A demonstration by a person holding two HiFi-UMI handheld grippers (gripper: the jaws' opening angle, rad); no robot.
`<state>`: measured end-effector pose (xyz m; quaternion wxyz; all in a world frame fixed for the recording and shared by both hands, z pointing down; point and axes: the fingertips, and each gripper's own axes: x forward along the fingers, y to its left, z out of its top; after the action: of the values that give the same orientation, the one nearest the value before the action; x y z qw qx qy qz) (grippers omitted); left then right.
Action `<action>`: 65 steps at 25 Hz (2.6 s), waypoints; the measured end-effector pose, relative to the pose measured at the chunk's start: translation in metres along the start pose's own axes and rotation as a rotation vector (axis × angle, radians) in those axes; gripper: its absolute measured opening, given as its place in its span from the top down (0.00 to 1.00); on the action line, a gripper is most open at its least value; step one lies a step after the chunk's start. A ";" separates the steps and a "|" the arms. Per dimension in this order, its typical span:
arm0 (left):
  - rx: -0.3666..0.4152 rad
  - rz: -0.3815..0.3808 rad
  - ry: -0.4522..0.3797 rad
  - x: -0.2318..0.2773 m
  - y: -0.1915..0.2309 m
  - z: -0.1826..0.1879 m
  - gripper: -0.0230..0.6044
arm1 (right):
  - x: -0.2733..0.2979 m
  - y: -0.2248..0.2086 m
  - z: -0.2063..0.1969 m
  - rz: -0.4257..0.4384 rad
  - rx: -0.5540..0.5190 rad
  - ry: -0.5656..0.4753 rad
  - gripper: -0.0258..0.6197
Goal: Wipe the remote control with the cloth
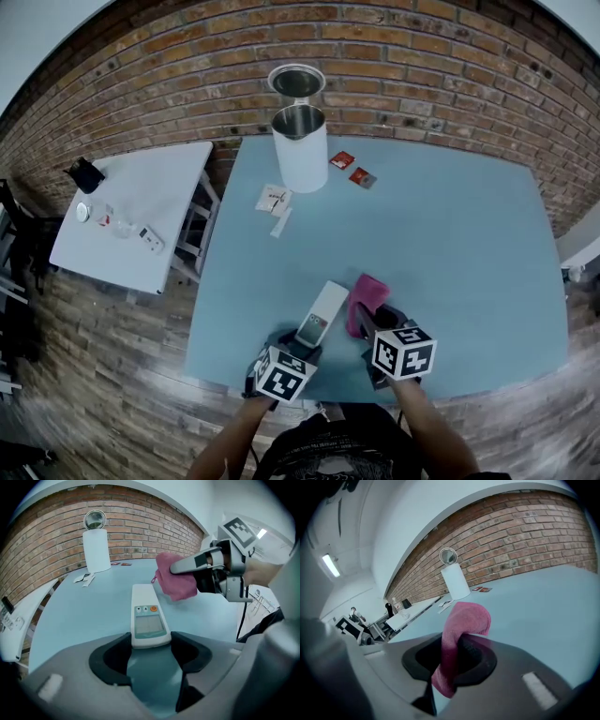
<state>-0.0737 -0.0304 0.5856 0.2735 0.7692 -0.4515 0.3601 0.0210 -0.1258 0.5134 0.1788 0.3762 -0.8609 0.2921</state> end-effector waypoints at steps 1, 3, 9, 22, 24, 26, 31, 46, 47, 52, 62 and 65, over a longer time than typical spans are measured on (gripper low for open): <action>0.007 -0.007 0.003 0.000 0.000 0.000 0.56 | 0.001 -0.006 0.008 0.001 -0.035 0.014 0.86; 0.025 -0.022 0.014 -0.001 -0.001 -0.001 0.56 | 0.005 -0.013 0.022 0.008 -0.107 0.045 0.86; 0.086 -0.076 0.047 -0.003 -0.003 0.000 0.56 | 0.025 -0.020 0.045 0.060 -0.338 0.169 0.86; 0.083 -0.056 0.075 -0.003 0.000 0.000 0.53 | 0.084 -0.013 0.029 0.161 -0.510 0.341 0.86; 0.064 -0.044 0.069 -0.004 0.004 0.000 0.53 | 0.090 -0.011 0.031 0.170 -0.514 0.345 0.86; 0.056 -0.036 0.064 -0.004 0.005 0.001 0.53 | 0.096 -0.009 0.034 0.175 -0.522 0.348 0.86; 0.066 -0.035 0.063 -0.004 0.007 0.002 0.53 | 0.110 -0.005 0.038 0.185 -0.552 0.355 0.86; 0.092 -0.078 0.075 -0.003 0.007 0.002 0.56 | 0.137 0.012 0.059 0.163 -0.586 0.287 0.86; 0.091 -0.078 0.075 -0.003 0.007 0.002 0.56 | 0.138 0.016 0.057 0.176 -0.603 0.296 0.86; 0.094 -0.082 0.083 -0.002 0.007 0.001 0.57 | 0.137 0.049 0.036 0.299 -0.654 0.369 0.86; 0.095 -0.088 0.093 -0.002 0.007 0.000 0.57 | 0.137 0.088 0.009 0.416 -0.632 0.455 0.86; 0.096 -0.087 0.098 -0.001 0.007 -0.002 0.56 | 0.136 0.097 0.003 0.438 -0.608 0.472 0.86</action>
<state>-0.0809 -0.0318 0.5866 0.2733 0.7820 -0.3859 0.4062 -0.1410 -0.1485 0.5465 0.4070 0.0379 -0.9027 0.1344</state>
